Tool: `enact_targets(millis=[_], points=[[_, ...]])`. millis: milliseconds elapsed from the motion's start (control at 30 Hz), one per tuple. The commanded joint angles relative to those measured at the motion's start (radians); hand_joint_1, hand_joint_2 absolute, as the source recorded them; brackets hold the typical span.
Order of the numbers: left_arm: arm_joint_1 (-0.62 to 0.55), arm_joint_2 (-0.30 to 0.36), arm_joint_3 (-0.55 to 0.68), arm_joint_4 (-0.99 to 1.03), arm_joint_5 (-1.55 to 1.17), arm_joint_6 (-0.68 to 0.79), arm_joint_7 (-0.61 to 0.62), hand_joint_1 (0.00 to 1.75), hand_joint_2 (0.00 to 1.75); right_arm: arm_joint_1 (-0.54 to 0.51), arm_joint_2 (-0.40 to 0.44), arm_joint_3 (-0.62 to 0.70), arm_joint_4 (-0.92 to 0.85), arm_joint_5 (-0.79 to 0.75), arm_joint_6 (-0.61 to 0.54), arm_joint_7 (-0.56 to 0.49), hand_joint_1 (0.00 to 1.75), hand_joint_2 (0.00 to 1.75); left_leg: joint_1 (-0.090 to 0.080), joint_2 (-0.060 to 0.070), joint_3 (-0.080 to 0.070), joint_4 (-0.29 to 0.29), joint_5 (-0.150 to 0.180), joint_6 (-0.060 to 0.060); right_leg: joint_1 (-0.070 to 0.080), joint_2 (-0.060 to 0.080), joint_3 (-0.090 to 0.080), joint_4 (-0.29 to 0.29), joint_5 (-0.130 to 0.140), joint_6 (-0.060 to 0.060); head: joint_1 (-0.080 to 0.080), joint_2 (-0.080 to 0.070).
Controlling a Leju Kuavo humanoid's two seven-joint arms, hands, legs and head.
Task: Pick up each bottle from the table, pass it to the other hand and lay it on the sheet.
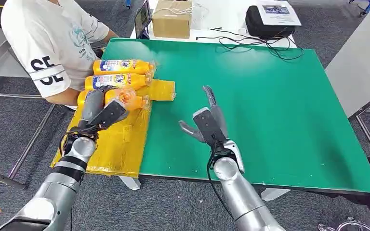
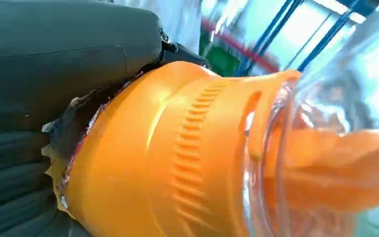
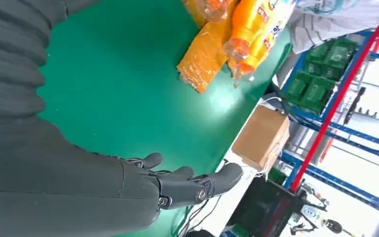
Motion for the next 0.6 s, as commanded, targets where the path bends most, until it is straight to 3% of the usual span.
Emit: enact_targets(millis=[33,100,400,600], points=[[-0.056,0.075,-0.025,0.08,-0.121,0.031,-0.003,1.75,1.75,-0.015,-0.026,-0.031,-0.016,-0.016,0.016,-0.009,0.0,1.75,0.001,-0.001,0.002,0.0,-0.001,-0.001,0.001,-0.001,0.002,0.0,-0.001,-0.001,0.0,0.0],[-0.056,0.075,-0.025,0.08,-0.121,0.031,-0.003,1.75,1.75,-0.015,-0.026,-0.031,-0.016,-0.016,0.016,-0.009,0.0,1.75,0.001,-0.001,0.004,0.0,-0.002,-0.001,0.001,-0.001,0.004,0.0,-0.002,-0.001,0.0,0.0],[-0.096,0.194,-0.204,0.278,-0.563,0.16,0.048,1.75,1.75,-0.072,-0.033,0.007,0.068,-0.046,0.067,-0.025,0.0,1.75,0.0,0.001,0.004,0.0,-0.002,-0.001,0.0,0.002,0.004,0.0,-0.001,-0.001,0.0,0.0],[-0.197,0.209,-0.319,0.435,-0.637,0.022,0.01,1.75,1.75,-0.084,-0.042,0.018,0.062,-0.055,0.079,-0.021,0.0,1.75,0.001,-0.001,0.003,0.001,-0.002,-0.001,0.001,-0.001,0.003,0.001,-0.002,-0.001,0.0,0.0]])
